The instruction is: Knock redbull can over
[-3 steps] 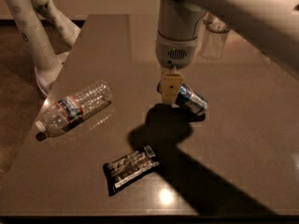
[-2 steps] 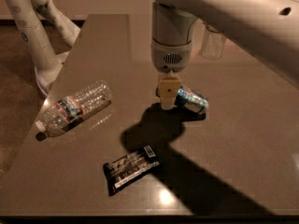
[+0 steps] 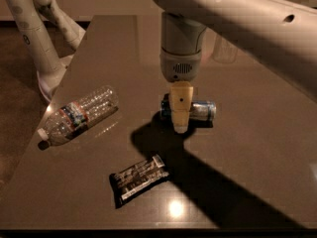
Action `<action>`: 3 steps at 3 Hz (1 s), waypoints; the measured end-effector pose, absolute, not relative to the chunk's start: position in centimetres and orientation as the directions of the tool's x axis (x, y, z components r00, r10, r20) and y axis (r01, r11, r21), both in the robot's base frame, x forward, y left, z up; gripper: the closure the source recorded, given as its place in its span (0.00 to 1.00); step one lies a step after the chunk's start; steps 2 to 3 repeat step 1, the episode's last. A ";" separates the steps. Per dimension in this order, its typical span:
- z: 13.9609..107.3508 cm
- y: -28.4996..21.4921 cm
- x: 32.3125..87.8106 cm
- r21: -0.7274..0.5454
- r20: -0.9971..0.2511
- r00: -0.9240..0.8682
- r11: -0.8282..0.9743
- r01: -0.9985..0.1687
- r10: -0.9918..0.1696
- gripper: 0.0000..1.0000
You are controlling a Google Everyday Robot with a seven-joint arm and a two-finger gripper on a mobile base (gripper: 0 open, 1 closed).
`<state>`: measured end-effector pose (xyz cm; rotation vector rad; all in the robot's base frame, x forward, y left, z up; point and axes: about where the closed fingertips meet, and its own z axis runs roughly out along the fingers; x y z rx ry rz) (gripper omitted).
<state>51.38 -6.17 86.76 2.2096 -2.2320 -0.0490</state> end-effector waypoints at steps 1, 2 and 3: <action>86.7 -5.8 51.8 0.005 -0.035 -0.010 0.010 -1.000 -0.999 0.00; 86.7 -5.8 51.8 0.005 -0.035 -0.010 0.010 -1.000 -0.999 0.00; 86.7 -5.8 51.8 0.005 -0.035 -0.010 0.010 -1.000 -0.999 0.00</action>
Offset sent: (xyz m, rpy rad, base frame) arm 0.0000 0.0000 0.0000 0.0000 0.0000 0.0000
